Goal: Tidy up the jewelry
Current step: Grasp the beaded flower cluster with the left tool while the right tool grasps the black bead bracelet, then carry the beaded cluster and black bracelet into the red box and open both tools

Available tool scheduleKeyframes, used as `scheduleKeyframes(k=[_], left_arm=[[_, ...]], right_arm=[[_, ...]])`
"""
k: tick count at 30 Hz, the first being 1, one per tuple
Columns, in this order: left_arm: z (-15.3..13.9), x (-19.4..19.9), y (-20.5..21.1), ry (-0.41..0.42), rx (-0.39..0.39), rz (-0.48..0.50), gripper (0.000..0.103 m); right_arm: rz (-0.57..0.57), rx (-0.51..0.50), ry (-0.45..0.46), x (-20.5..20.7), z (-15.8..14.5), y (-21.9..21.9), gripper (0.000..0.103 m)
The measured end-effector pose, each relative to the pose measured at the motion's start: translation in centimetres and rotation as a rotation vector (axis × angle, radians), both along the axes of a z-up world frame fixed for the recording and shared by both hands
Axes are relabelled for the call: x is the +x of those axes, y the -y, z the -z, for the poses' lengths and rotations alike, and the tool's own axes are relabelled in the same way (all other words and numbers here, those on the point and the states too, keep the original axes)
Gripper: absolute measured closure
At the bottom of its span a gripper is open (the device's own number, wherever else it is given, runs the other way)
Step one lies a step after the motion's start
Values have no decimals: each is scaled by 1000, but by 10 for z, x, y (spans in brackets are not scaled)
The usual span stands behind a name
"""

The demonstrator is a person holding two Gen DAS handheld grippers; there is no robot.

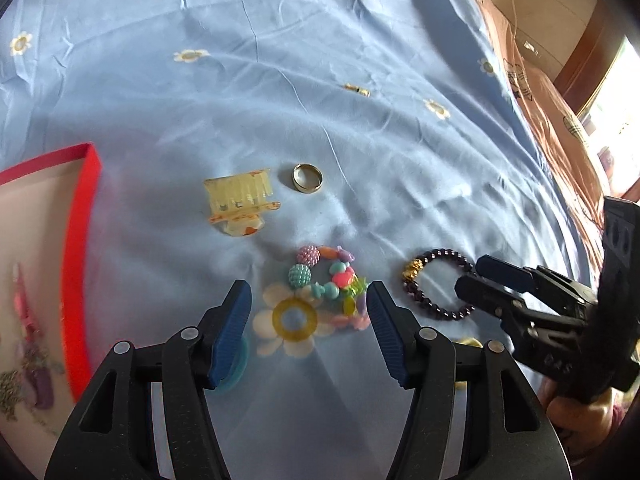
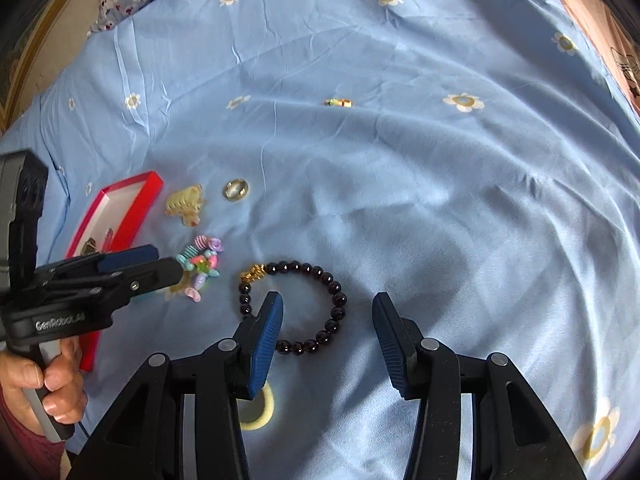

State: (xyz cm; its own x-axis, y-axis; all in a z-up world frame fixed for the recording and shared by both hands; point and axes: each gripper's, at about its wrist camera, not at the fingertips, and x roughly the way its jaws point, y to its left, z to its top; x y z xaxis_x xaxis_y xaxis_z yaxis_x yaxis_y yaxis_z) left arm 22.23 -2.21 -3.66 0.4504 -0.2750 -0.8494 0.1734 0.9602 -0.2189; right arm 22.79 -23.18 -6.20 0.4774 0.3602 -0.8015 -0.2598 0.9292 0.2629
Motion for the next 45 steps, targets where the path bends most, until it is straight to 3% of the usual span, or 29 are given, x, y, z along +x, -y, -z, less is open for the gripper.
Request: scheduleKeyframes(k=[3, 5, 7, 9, 11, 13, 25, 36, 45], left_arm=[[9, 5, 5, -4, 17, 13, 45], [11, 5, 9, 8, 28, 30, 58], [13, 5, 12, 12, 30, 53, 81], [13, 5, 14, 25, 49, 63, 83], [12, 4, 14, 31, 46, 66, 84], [9, 2, 11, 35, 26, 63, 88], [-28, -29, -18, 118, -38, 19, 88], [-58, -69, -61, 179, -86, -66, 88], [-69, -101, -98, 208, -98, -140, 88]], right_arm=[[-11, -12, 5, 1, 3, -4, 54], [-17, -27, 11, 1, 5, -7, 55], [-27, -60, 26, 0, 6, -11, 57], [-29, -103, 44, -2, 6, -15, 66], [-24, -112, 49, -1, 6, -15, 90], [-15, -81, 37, 0, 6, -11, 95], [-31, 14, 112, -14, -28, -15, 96], [-114, 55, 192, -31, -64, -48, 96], [-179, 92, 205, -41, -77, -76, 96]])
